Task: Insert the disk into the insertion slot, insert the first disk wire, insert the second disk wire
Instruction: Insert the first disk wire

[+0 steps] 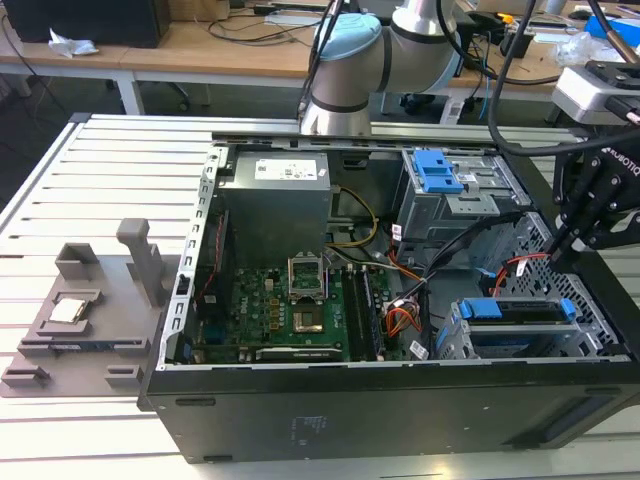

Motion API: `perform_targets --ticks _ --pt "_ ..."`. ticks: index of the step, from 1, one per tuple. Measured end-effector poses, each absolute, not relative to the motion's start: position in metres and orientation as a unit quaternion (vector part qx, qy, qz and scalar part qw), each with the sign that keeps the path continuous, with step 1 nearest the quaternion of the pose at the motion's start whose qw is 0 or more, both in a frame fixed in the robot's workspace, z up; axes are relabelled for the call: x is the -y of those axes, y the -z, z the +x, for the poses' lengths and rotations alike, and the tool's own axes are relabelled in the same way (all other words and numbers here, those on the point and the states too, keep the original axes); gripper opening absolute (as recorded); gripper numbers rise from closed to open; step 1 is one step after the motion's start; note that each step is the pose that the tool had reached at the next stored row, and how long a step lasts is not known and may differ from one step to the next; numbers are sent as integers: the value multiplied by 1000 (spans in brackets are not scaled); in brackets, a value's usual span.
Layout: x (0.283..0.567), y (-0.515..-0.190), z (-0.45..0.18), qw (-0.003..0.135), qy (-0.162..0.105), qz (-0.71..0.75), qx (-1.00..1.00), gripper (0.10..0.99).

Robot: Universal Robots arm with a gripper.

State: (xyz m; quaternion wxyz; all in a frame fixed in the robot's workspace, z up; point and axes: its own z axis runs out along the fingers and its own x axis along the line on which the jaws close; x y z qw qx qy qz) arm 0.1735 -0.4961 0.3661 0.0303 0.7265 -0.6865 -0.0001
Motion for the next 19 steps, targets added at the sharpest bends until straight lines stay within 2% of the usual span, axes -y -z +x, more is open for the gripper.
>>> perform_targets --ticks 11,19 --pt "496 -366 173 30 1 727 686 169" --pt "497 -366 146 30 1 727 686 169"
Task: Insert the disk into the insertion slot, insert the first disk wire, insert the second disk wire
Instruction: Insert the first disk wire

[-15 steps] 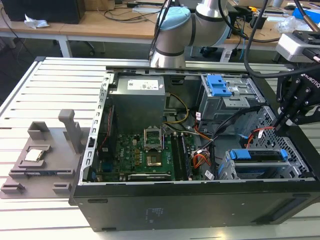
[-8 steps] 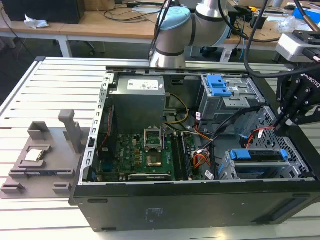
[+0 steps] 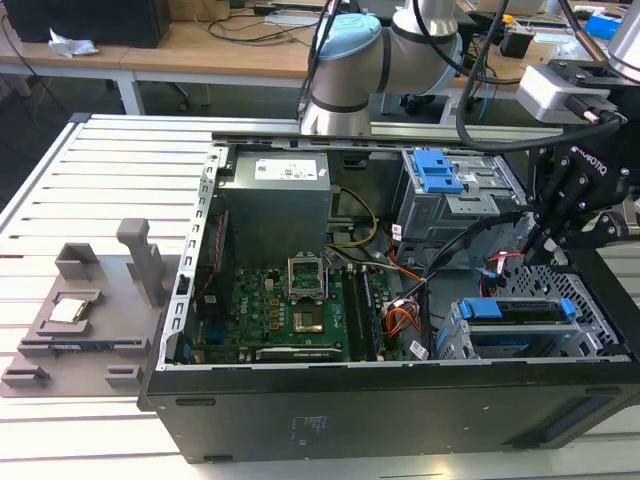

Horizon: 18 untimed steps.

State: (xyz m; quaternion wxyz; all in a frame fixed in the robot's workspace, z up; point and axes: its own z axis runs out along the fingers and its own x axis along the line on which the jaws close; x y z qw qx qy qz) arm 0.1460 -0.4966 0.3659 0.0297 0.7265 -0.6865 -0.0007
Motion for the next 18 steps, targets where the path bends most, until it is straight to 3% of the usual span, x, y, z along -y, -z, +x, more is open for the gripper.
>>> perform_targets --ticks 18 --pt "544 -364 145 30 1 727 686 169"
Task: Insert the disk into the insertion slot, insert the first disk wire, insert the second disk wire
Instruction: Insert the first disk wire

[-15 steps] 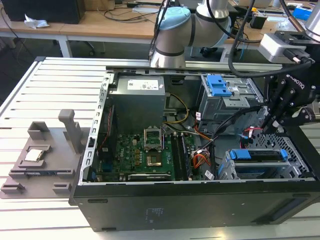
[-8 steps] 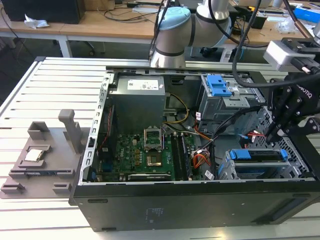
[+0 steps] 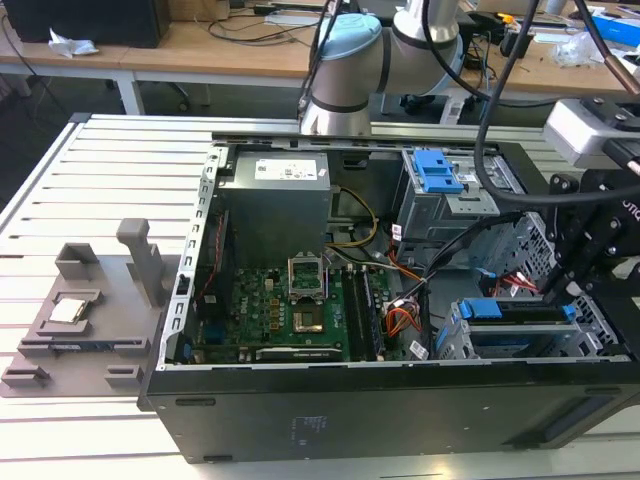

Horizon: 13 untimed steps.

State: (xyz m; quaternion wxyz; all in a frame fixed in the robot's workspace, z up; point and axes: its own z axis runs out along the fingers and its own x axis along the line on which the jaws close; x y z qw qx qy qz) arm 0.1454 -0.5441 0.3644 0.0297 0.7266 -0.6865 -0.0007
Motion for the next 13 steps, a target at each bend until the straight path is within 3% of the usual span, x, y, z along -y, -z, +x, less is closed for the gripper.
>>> perform_targets --ticks 7,13 --pt "546 -361 145 17 13 723 691 169" --pt "540 -348 146 18 13 719 695 169"
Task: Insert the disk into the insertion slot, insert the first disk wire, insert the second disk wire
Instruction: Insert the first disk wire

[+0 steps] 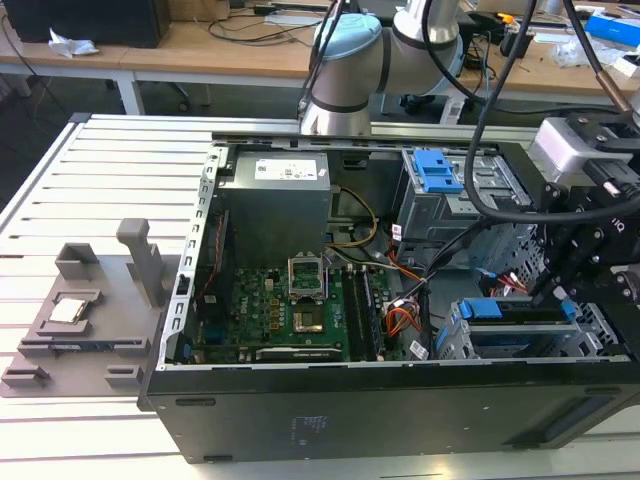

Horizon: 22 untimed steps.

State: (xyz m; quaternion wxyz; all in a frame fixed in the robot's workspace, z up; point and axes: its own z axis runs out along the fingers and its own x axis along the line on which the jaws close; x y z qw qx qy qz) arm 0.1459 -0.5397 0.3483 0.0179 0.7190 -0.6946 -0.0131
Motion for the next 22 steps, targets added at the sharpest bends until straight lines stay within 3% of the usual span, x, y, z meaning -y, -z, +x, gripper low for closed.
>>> perform_targets --ticks 22 --pt "534 -339 148 18 13 713 701 169"
